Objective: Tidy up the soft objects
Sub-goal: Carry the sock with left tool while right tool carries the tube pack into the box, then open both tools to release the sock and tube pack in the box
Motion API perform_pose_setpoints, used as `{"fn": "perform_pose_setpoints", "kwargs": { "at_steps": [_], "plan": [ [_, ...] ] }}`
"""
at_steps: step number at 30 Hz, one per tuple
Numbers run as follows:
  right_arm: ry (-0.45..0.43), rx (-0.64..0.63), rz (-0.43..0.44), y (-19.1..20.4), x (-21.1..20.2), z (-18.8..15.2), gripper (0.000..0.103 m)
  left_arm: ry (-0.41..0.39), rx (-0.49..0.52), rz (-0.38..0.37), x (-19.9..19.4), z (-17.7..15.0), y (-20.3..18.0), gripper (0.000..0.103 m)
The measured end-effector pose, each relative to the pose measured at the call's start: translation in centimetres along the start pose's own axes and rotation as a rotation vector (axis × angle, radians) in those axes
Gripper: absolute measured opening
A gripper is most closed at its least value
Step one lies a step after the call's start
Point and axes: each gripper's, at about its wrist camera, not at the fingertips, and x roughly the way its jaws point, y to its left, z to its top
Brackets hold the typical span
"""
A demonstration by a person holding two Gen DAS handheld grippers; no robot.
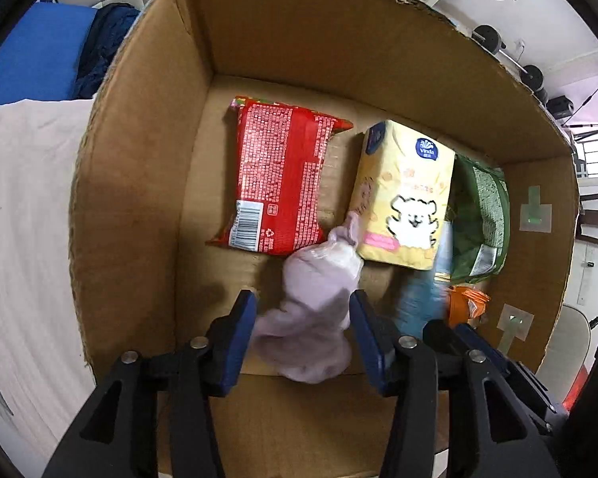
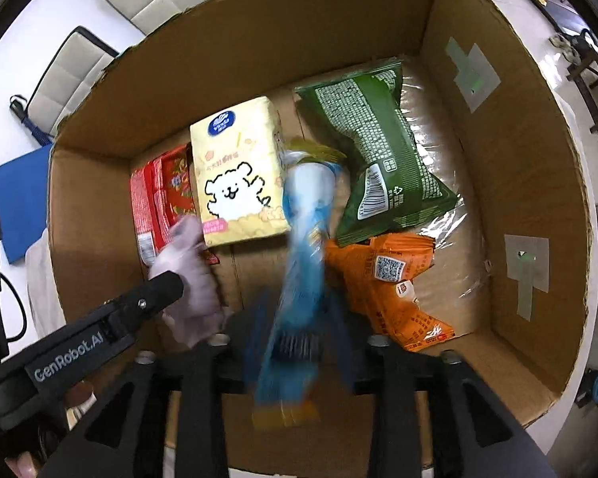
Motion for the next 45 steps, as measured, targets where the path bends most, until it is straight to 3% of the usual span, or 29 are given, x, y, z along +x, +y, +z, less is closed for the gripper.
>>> {"fn": "perform_pose_setpoints", "kwargs": {
  "at_steps": [2, 5, 15, 16, 17, 19, 20, 26, 33, 40, 45],
  "plan": [
    [0.000, -0.019, -0.008, 0.1, -0.3, -0.2, 0.055, -0.016, 0.006, 0.015, -0.4, -0.4, -0.1, 0.048],
    [0.002, -0.037, -0.026, -0.1, -0.8, -0.5, 0.055, -0.047, 0.024, 0.042, -1.3, -1.2, -0.3, 0.061],
    [-0.047, -0.113, -0.138, -2.4, -3.9, -2.3, 0.057, -0.144, 0.079, 0.082, -4.4, -5.6, -1.1, 0.063],
    [-0.058, -0.126, -0.150, -2.6, -4.4, -2.5, 0.059, -0.149, 0.078, 0.081, -4.7, -5.6, -1.0, 0.065],
    [-0.069, -0.133, -0.156, -2.7, -4.9, -2.7, 0.067, -0.158, 0.078, 0.082, -5.0, -6.0, -0.9, 0.070],
    [-0.086, -0.150, -0.165, -2.5, -5.5, -3.0, 0.085, -0.175, 0.077, 0.096, -5.4, -6.2, -0.9, 0.093],
    [-0.100, -0.159, -0.170, -2.4, -5.9, -3.2, 0.094, -0.178, 0.077, 0.104, -5.6, -6.1, -1.0, 0.095],
    [-0.148, -0.173, -0.186, -2.5, -8.2, -4.0, 0.103, -0.219, 0.064, 0.119, -7.4, -7.0, -1.1, 0.096],
    [-0.204, -0.192, -0.182, -2.4, -12.0, -5.9, 0.103, -0.299, 0.076, 0.143, -11.0, -9.7, -2.1, 0.096],
    [-0.300, -0.209, -0.175, -2.9, -17.6, -9.9, 0.103, -0.423, 0.100, 0.182, -16.0, -15.1, -3.8, 0.096],
    [-0.362, -0.218, -0.146, -3.7, -22.4, -13.7, 0.103, -0.492, 0.111, 0.170, -19.7, -19.7, -5.1, 0.096]
  ]
}}
